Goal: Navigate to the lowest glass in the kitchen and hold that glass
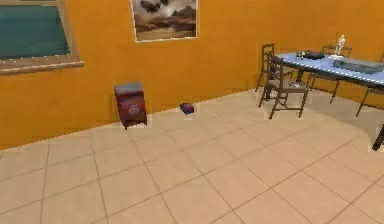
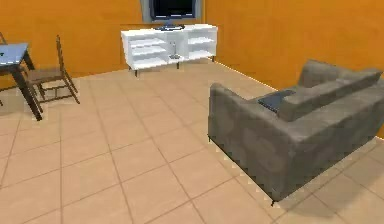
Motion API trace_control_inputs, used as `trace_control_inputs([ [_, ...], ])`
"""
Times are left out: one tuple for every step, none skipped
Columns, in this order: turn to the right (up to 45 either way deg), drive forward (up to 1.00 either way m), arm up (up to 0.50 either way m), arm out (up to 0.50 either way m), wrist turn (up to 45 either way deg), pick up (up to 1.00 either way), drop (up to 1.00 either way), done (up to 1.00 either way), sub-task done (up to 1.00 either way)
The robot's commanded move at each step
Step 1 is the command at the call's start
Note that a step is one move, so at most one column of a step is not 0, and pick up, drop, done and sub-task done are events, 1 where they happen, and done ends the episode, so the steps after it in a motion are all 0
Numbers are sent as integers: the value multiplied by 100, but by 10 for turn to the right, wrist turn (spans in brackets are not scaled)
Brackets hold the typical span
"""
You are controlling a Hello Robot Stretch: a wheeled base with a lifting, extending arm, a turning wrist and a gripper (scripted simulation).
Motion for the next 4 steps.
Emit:
trace_control_inputs([
  [-450, 0, 0, 0, 0, 0, 0, 0, 0],
  [-360, 0, 0, 0, 0, 0, 0, 0, 0],
  [0, 100, 0, 0, 0, 0, 0, 0, 0],
  [-30, 0, 0, 0, 0, 0, 0, 0, 0],
])
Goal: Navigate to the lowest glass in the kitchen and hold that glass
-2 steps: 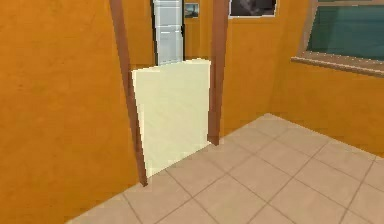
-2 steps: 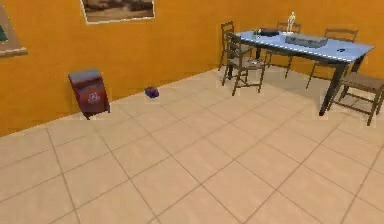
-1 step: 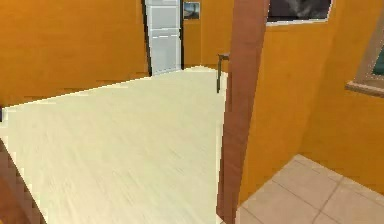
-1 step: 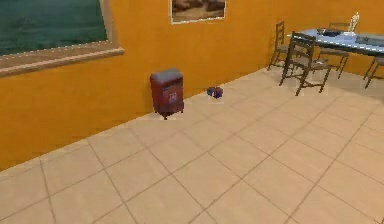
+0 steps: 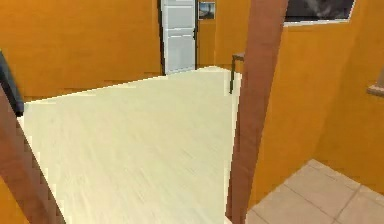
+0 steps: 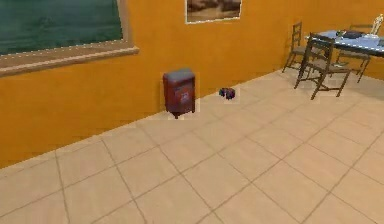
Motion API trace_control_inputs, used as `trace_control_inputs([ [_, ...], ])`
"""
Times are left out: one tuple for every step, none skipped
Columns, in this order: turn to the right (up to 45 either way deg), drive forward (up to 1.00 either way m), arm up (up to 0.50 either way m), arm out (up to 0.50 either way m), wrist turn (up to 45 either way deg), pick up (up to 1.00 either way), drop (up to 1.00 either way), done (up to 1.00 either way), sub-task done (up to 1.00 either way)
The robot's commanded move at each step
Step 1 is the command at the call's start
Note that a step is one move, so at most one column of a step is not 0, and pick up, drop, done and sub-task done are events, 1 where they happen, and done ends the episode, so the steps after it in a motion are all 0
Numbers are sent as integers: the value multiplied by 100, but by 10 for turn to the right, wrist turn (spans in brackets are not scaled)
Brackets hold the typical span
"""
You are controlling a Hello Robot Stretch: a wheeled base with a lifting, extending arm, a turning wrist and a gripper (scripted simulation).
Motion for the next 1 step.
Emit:
trace_control_inputs([
  [0, 50, 0, 0, 0, 0, 0, 0, 0],
])
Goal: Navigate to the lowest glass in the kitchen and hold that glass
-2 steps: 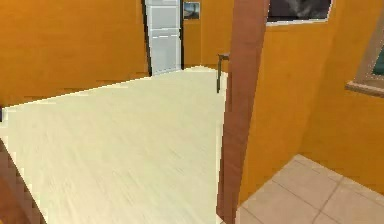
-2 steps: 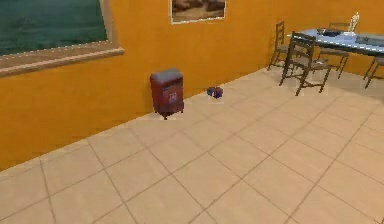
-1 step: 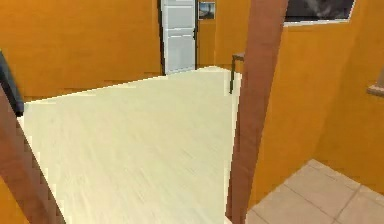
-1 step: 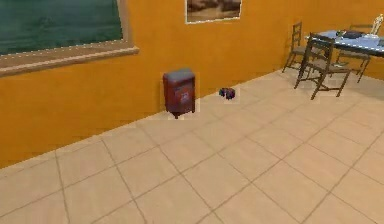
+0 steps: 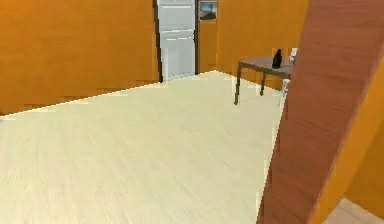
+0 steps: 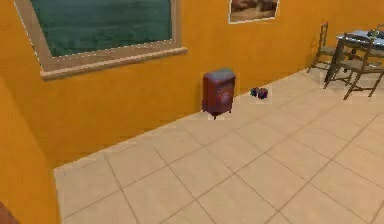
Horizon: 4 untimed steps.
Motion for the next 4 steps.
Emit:
trace_control_inputs([
  [-330, 0, 0, 0, 0, 0, 0, 0, 0],
  [0, 40, 0, 0, 0, 0, 0, 0, 0],
  [-390, 0, 0, 0, 0, 0, 0, 0, 0],
  [0, 100, 0, 0, 0, 0, 0, 0, 0],
])
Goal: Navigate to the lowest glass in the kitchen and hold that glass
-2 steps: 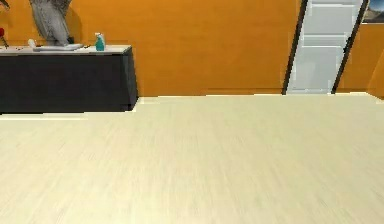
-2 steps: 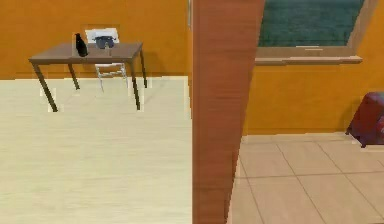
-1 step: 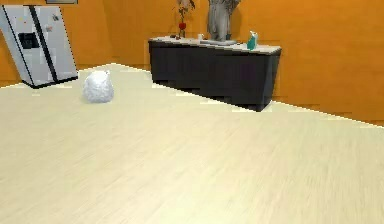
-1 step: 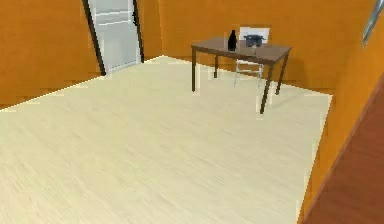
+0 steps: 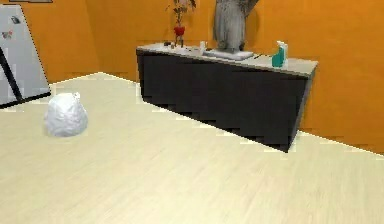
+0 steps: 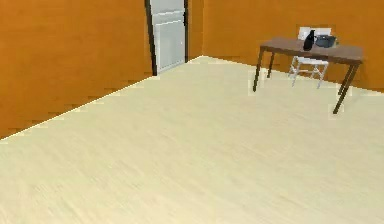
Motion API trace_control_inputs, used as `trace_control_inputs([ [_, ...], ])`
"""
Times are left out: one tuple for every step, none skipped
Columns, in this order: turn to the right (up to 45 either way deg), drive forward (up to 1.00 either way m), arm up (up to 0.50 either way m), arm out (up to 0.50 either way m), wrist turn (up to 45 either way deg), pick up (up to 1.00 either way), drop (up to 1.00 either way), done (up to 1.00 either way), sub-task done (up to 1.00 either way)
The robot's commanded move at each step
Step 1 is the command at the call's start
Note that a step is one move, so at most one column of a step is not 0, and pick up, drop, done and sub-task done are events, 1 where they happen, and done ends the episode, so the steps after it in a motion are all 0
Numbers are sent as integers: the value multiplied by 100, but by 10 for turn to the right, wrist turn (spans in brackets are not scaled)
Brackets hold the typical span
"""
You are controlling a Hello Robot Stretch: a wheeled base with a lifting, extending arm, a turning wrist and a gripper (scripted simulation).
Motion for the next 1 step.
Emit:
trace_control_inputs([
  [0, 100, 0, 0, 0, 0, 0, 0, 0],
])
